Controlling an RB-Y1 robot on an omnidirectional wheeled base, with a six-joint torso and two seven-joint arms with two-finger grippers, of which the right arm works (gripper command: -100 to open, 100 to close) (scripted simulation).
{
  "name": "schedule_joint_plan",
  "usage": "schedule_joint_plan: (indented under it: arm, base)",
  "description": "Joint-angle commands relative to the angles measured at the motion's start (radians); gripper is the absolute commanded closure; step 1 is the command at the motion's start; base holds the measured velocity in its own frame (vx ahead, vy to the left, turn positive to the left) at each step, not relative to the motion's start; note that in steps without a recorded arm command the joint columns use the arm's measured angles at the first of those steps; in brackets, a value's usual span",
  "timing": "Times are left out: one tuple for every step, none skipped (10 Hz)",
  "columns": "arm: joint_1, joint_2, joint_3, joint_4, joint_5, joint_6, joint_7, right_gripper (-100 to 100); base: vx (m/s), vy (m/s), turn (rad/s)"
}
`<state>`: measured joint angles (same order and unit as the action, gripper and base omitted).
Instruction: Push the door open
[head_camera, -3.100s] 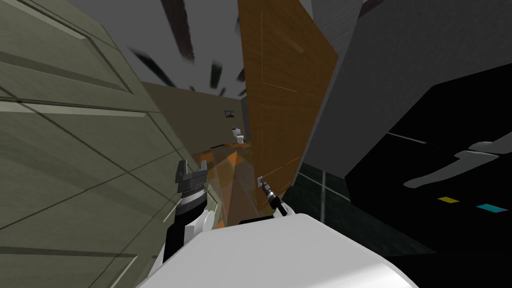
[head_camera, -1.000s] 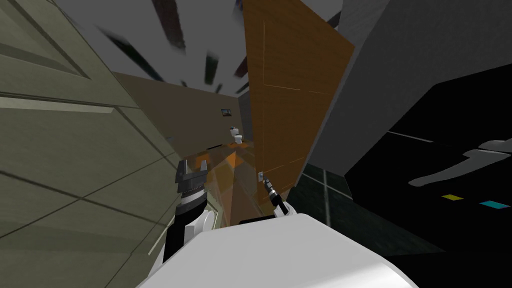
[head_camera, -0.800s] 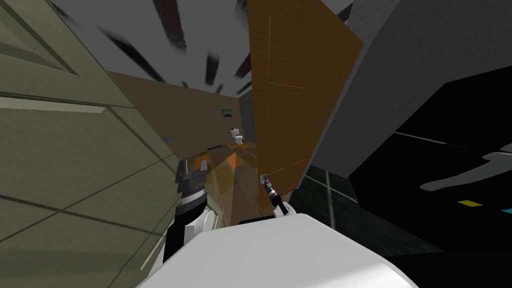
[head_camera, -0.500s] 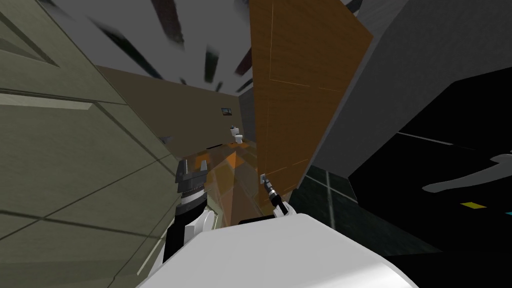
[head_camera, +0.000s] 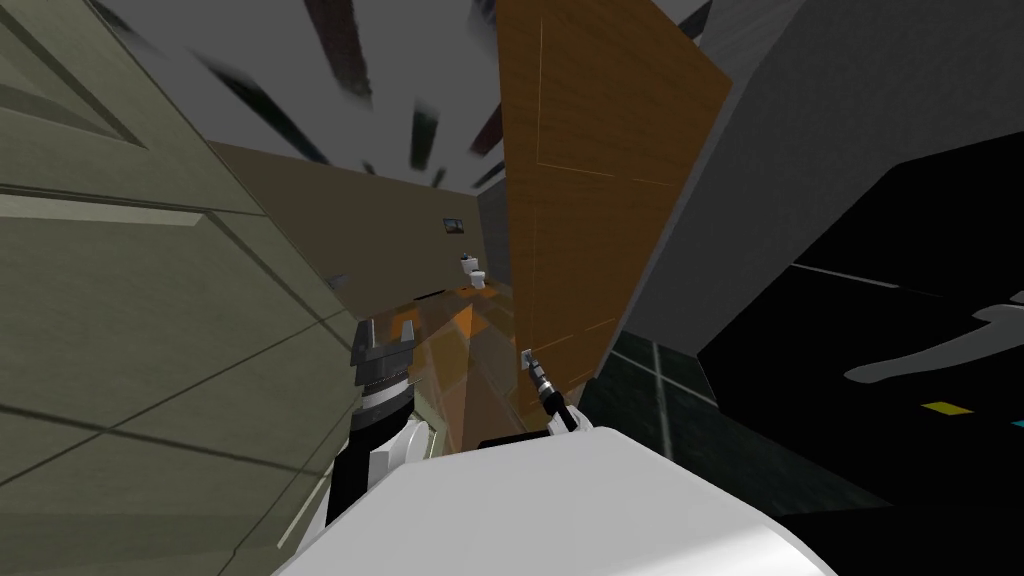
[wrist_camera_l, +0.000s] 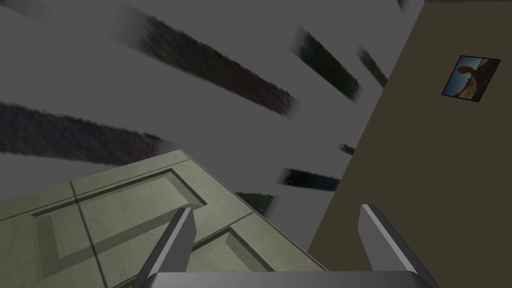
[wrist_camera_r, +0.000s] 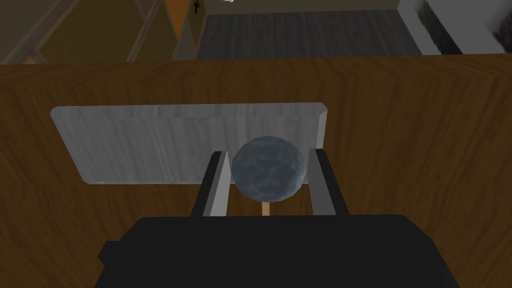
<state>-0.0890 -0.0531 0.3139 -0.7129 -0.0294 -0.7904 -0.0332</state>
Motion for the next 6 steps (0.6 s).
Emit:
schedule_joint_plan:
  arm:
    - [-0.022,-0.01,-0.02,0.027,-0.008,-0.014,0.008,100]
    - [-0.023,-0.016,-0.03,0.027,-0.011,-0.013,0.013,100]
    - [-0.023,-0.016,-0.03,0.027,-0.011,-0.013,0.013,100]
    - [-0.024,-0.023,-0.045,0.028,-0.016,-0.012,0.022,100]
    - [-0.024,-0.026,-0.053,0.029,-0.019,-0.012,0.027,100]
    - [-0.011,-0.022,-0.046,0.008,-0.018,0.0,0.035,-100]
  base:
    - [0.183,0.063,-0.128]
    - [0.229,0.053,-0.086]
    - [0.165,0.018,-0.012]
    - [0.191,0.044,-0.127]
    - [0.209,0.04,-0.167]
    - [-0.027,0.014,-0.112]
